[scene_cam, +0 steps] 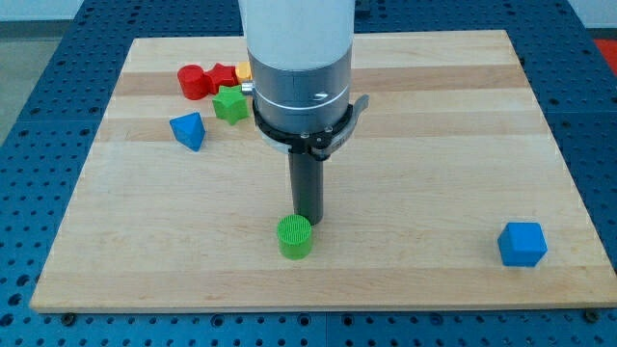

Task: Move green circle towards blue cube

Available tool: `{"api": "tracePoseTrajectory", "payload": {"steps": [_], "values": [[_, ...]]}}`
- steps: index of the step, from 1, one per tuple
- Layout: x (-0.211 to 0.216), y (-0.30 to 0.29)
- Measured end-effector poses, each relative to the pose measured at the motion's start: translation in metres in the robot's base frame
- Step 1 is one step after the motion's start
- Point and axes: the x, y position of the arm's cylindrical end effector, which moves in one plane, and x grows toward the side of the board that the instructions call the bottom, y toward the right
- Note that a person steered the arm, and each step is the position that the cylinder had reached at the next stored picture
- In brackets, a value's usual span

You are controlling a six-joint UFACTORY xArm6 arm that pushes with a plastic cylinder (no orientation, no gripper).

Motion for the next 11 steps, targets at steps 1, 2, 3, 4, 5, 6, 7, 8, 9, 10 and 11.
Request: {"api": "tracePoseTrajectory", "payload": {"steps": [1,2,3,4,5,6,7,8,9,10,11], "values": [[-0.023,-0.016],[-0.032,-0.071],[-0.006,-0.104],[0.017,-0.096],[0.022,-0.043],[0.022,0.04],[0.02,0.058],[0.022,0.025],[0.051,0.011],[0.07,0.041],[0.063,0.082]]}}
